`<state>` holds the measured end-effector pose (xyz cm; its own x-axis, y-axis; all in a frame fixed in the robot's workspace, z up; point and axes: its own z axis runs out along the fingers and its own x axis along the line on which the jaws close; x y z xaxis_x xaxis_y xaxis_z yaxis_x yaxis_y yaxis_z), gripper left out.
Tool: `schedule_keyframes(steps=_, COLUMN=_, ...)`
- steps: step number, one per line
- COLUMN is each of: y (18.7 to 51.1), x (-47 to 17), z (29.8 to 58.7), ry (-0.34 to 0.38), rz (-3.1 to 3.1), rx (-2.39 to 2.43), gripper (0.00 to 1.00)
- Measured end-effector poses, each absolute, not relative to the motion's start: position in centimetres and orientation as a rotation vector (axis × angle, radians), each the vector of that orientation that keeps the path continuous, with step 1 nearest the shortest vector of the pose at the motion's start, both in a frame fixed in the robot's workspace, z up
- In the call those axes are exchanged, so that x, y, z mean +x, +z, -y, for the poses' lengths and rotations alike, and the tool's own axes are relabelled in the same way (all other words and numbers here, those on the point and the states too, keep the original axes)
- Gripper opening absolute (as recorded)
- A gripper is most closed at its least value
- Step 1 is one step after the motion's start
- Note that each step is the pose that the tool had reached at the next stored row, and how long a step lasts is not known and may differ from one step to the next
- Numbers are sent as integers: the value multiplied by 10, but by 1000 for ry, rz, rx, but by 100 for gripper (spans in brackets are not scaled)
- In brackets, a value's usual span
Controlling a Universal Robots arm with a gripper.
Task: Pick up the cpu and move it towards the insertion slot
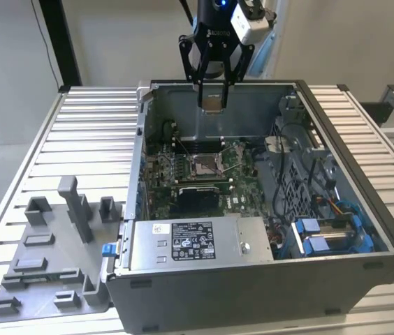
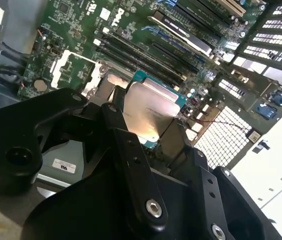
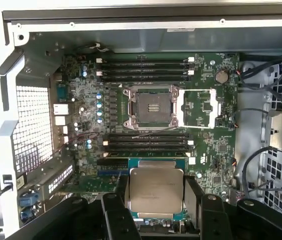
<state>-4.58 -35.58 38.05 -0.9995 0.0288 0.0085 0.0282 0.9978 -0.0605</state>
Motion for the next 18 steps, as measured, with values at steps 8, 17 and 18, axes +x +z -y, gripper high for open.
schedule_keyframes(steps=8, y=380, x=-44, z=353, ry=95, rz=3130, rx=-45, gripper=0)
schedule_keyframes(steps=17, y=379, x=-40, z=342, ry=95, rz=3130, rx=-45, gripper=0)
schedule_keyframes(steps=18, y=378, x=-40, z=341, ry=95, rz=3130, rx=-45, gripper=0)
